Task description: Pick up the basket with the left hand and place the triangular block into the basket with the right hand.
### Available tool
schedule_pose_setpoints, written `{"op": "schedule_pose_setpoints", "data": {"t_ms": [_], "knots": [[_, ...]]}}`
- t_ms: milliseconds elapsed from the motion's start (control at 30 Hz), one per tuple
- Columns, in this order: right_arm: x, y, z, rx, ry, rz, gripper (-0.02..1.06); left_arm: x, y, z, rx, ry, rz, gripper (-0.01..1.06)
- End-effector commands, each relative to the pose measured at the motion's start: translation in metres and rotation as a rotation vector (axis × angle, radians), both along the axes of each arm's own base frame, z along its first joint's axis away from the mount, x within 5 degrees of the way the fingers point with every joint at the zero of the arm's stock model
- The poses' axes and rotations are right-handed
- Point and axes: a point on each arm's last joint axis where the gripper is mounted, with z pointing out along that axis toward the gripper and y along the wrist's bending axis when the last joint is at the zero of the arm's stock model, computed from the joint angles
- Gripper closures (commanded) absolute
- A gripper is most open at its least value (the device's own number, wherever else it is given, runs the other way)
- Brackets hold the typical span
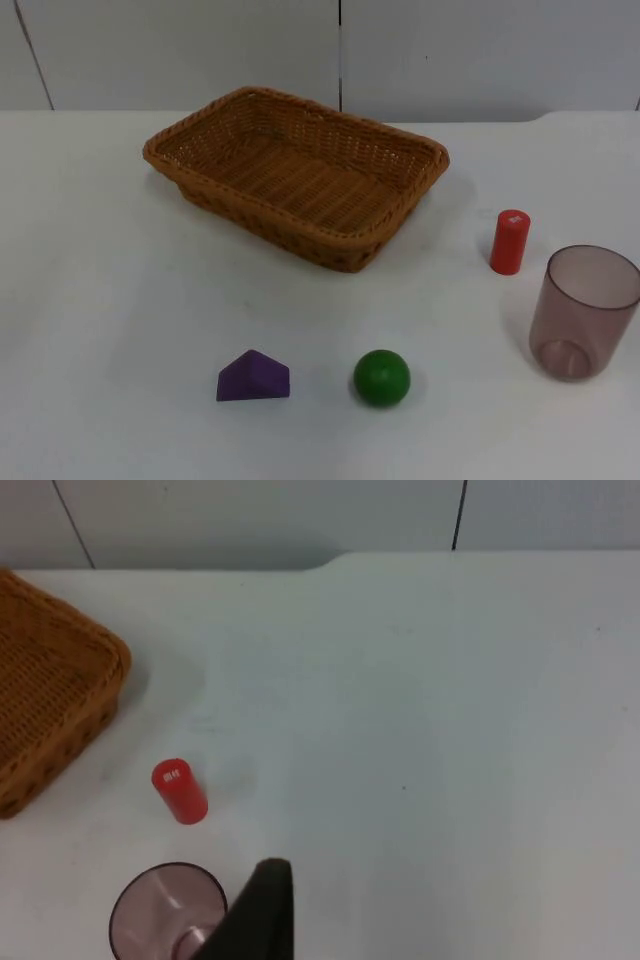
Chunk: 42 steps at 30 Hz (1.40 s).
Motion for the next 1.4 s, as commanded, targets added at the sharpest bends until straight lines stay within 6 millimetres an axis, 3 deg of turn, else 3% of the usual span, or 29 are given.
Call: {"op": "schedule_pose_setpoints", "data": {"t_ms": [0, 267, 333, 500, 533, 667, 700, 867, 900, 1033, 1367], "knots": [[0.006, 0.001, 0.002, -0.003, -0.011, 0.010, 0.00, 0.014, -0.002, -0.007, -0.040, -0.010, 0.010, 0.00], [0.011, 0.002, 0.003, 0.002, -0.045, 0.013, 0.00, 0.056, -0.013, -0.050, -0.251, 0.069, 0.090, 0.00], [0.011, 0.002, 0.003, 0.002, -0.043, 0.013, 0.00, 0.058, -0.015, -0.053, -0.264, 0.071, 0.094, 0.00], [0.011, 0.002, 0.002, 0.001, -0.028, 0.012, 0.00, 0.088, -0.060, -0.084, -0.286, 0.128, 0.028, 0.00], [0.011, 0.002, 0.002, 0.001, -0.028, 0.012, 0.00, 0.088, -0.060, -0.084, -0.286, 0.128, 0.028, 0.00], [0.010, 0.002, 0.001, 0.001, -0.015, 0.011, 0.00, 0.122, -0.097, -0.095, -0.315, 0.143, -0.014, 0.00], [0.010, 0.002, 0.001, 0.001, -0.015, 0.011, 0.00, 0.122, -0.097, -0.095, -0.315, 0.143, -0.014, 0.00], [0.009, 0.002, 0.000, 0.016, -0.007, 0.012, 0.00, 0.170, -0.118, -0.113, -0.417, 0.214, 0.054, 0.00], [0.009, 0.002, 0.000, 0.016, -0.007, 0.012, 0.00, 0.170, -0.118, -0.113, -0.417, 0.214, 0.054, 0.00], [0.008, 0.002, -0.002, 0.015, 0.018, 0.011, 0.00, 0.202, -0.129, -0.127, -0.486, 0.277, 0.119, 0.00], [0.007, 0.002, -0.003, 0.014, 0.038, 0.010, 0.00, 0.205, -0.130, -0.150, -0.379, 0.356, 0.312, 0.00]]}}
